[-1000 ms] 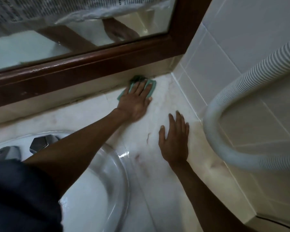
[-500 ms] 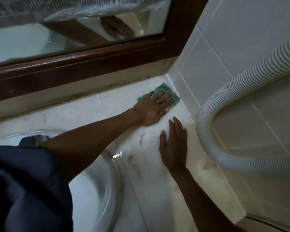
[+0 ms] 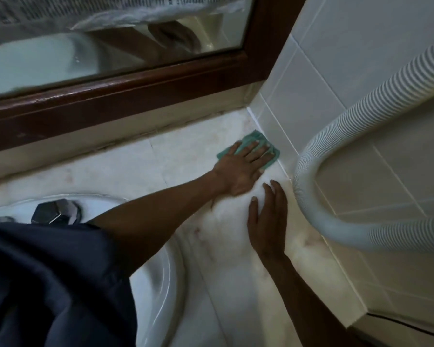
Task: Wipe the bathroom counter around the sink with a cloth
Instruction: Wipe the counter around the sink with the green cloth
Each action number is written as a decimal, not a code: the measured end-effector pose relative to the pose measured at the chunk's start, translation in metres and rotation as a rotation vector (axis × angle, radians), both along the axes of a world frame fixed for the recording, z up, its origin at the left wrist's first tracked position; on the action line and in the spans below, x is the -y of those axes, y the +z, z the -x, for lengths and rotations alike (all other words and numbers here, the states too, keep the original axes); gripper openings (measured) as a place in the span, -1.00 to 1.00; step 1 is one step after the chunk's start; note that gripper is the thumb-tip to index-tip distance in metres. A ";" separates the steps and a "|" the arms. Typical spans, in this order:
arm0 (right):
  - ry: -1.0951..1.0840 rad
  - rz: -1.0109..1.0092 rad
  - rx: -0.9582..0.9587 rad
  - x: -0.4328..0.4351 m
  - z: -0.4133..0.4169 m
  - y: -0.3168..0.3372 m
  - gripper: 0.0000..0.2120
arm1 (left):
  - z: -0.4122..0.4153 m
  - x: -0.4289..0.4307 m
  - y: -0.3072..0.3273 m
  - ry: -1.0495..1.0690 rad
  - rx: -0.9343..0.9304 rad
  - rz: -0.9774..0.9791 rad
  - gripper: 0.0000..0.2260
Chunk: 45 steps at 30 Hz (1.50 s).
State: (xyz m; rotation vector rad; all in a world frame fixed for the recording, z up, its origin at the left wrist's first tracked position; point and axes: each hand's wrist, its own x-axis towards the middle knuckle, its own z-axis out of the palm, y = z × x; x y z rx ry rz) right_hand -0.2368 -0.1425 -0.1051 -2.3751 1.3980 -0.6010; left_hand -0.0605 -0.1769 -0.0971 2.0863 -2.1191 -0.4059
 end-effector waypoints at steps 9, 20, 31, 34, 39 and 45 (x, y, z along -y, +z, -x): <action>0.013 0.056 -0.048 0.001 0.004 0.001 -0.60 | -0.055 0.013 0.012 0.224 0.019 -0.008 -0.48; 0.051 0.082 -0.093 0.008 -0.001 -0.002 -0.62 | -0.100 -0.070 0.004 0.140 0.062 -0.009 -0.49; 0.182 0.037 -0.142 0.009 0.021 0.001 -0.56 | 0.025 -0.122 0.004 0.405 -0.038 -0.004 -0.48; 0.221 0.007 -0.180 0.003 0.036 0.005 -0.55 | 0.065 -0.150 0.005 0.419 -0.060 -0.018 -0.48; 0.270 0.000 -0.187 -0.017 0.072 0.005 -0.56 | 0.132 -0.197 0.006 0.442 -0.082 -0.017 -0.47; 0.332 -0.011 -0.157 -0.052 0.119 0.005 -0.56 | 0.184 -0.253 0.005 0.509 -0.053 -0.032 -0.47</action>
